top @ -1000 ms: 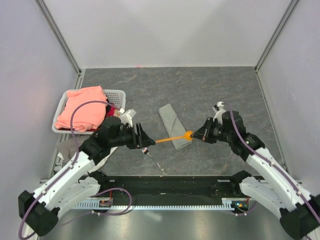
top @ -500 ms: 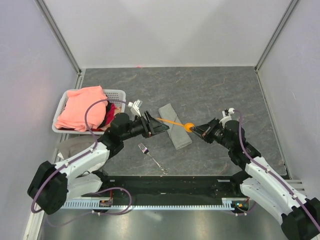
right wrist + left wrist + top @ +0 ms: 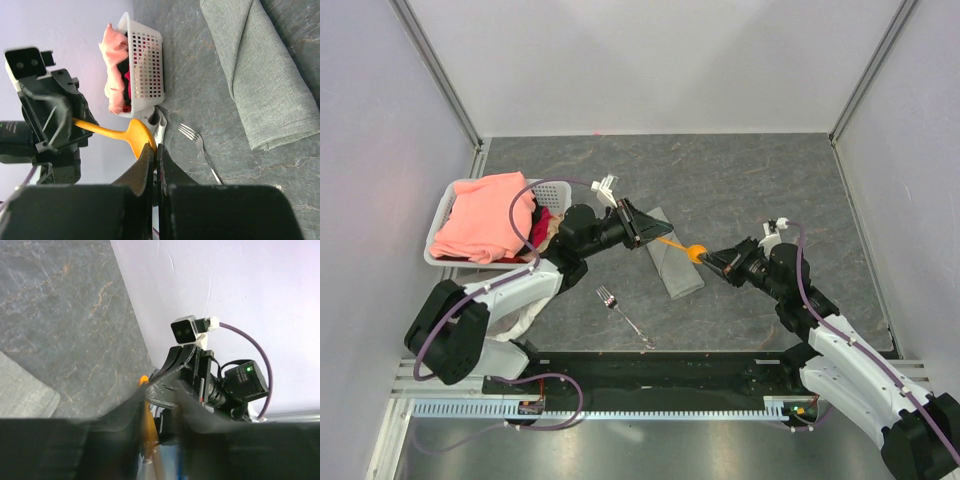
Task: Fold the napkin into a case and place the utensils inside
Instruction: Pass from the right arm to the left, then pass from the left arm to the right
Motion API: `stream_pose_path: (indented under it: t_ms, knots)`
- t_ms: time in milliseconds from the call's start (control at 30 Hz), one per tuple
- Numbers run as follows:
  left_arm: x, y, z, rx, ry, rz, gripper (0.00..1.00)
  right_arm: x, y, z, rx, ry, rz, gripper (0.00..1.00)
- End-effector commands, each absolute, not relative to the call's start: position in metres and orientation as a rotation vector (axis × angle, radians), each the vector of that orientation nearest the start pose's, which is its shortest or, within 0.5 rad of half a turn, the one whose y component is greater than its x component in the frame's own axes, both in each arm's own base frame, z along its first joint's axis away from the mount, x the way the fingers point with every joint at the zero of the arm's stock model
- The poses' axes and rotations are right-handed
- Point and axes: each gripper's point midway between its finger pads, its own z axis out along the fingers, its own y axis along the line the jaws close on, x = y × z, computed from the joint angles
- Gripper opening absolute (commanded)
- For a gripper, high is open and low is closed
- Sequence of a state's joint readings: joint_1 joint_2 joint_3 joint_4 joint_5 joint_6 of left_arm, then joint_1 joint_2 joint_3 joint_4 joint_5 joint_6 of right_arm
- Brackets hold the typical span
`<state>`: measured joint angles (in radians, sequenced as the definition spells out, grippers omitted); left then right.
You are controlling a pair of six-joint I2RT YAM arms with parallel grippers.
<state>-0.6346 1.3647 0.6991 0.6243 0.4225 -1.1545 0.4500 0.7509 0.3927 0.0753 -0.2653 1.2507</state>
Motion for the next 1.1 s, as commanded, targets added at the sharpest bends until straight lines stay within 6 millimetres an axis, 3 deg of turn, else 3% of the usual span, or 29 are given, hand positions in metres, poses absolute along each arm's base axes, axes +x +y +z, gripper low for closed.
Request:
stream_pose_path:
  t_ms: [0, 33, 67, 100, 133, 300, 567, 767, 967, 1067]
  knots:
    - [0.270, -0.345, 0.261, -0.020, 1.872, -1.744, 0.13, 0.224, 0.214, 0.202, 0.434, 1.993, 1.390, 0.07]
    - [0.270, -0.350, 0.261, 0.024, 1.886, -1.748, 0.10, 0.221, 0.212, 0.193, 0.415, 2.051, 1.342, 0.23]
    - [0.268, -0.351, 0.252, 0.036, 1.946, -1.743, 0.10, 0.221, 0.213, 0.196, 0.304, 2.068, 1.289, 0.31]
    - [0.258, -0.353, 0.251, 0.109, 1.978, -1.778, 0.09, 0.220, 0.212, 0.192, 0.262, 2.105, 1.252, 0.46]
    - [0.256, -0.354, 0.249, 0.151, 1.994, -1.783, 0.09, 0.215, 0.210, 0.180, 0.236, 2.180, 1.208, 0.51]
    - [0.235, -0.349, 0.235, 0.295, 2.052, -1.859, 0.08, 0.206, 0.216, 0.167, 0.011, 2.306, 1.174, 0.58]
    - [0.231, -0.342, 0.237, 0.438, 2.059, -1.835, 0.08, 0.188, 0.222, 0.170, -0.110, 2.331, 1.262, 0.50]
    - [0.234, -0.344, 0.239, 0.465, 2.068, -1.834, 0.08, 0.181, 0.222, 0.168, -0.118, 2.342, 1.290, 0.34]
    - [0.241, -0.346, 0.231, 0.447, 2.104, -1.812, 0.09, 0.177, 0.222, 0.166, -0.086, 2.346, 1.307, 0.03]
    - [0.258, -0.342, 0.222, 0.350, 2.162, -1.707, 0.32, 0.180, 0.214, 0.152, 0.072, 2.384, 1.258, 0.00]
